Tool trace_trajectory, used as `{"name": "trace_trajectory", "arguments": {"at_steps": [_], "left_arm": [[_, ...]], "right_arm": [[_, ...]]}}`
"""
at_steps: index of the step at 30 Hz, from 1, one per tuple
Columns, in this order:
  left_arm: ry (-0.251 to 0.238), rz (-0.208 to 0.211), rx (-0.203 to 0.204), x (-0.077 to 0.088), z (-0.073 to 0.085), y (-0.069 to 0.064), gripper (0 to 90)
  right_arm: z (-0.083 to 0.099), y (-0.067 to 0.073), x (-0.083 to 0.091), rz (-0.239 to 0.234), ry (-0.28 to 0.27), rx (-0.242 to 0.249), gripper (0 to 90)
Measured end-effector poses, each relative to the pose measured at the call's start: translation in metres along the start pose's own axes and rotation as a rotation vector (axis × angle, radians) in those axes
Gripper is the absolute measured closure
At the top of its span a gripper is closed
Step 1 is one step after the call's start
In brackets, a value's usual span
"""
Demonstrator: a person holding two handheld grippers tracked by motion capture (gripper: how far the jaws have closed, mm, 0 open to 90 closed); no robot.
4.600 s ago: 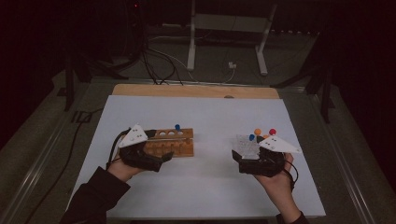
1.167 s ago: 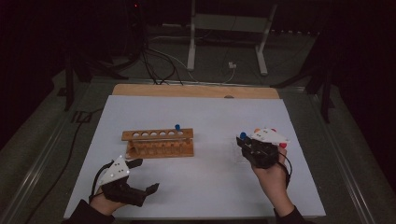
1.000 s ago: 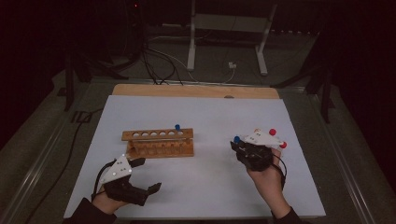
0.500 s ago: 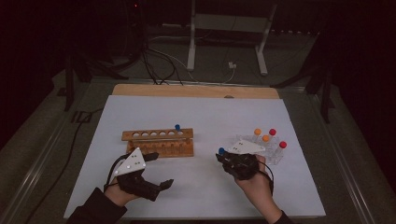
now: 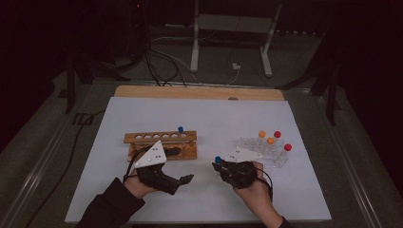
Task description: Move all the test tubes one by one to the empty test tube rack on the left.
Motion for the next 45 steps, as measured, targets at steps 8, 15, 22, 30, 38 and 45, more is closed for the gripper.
{"name": "trace_trajectory", "arguments": {"at_steps": [8,15,22,30,38,45], "left_arm": [[-0.012,0.035,-0.031,-0.019,-0.020,-0.004,21.7],[-0.010,0.043,-0.054,-0.036,-0.033,-0.010,37.1],[0.004,0.053,-0.057,-0.052,-0.037,-0.011,52.1],[0.013,0.051,-0.076,-0.059,-0.035,-0.013,67.4],[0.016,0.068,-0.084,-0.061,-0.037,-0.015,76.5],[0.016,0.060,-0.090,-0.060,-0.038,-0.014,77.5]], "right_arm": [[0.000,0.008,0.000,-0.024,-0.001,0.013,76.5],[-0.001,0.010,0.000,-0.029,-0.002,0.022,76.5],[-0.001,0.011,0.001,-0.032,-0.005,0.026,76.5],[-0.001,0.012,0.002,-0.036,-0.008,0.027,76.5],[-0.002,0.011,0.003,-0.030,-0.010,0.023,76.5],[-0.002,0.011,0.002,-0.031,-0.011,0.024,76.0]]}}
Point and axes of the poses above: each handheld gripper's, and its own axes: x roughly backward along the jaws, z roughly out of its underside, y roughly to its left, the point moved 9 cm from there along -x, roughly forward along the jaws, and after that the axes turned 15 degrees about y, right-handed, at the moved point
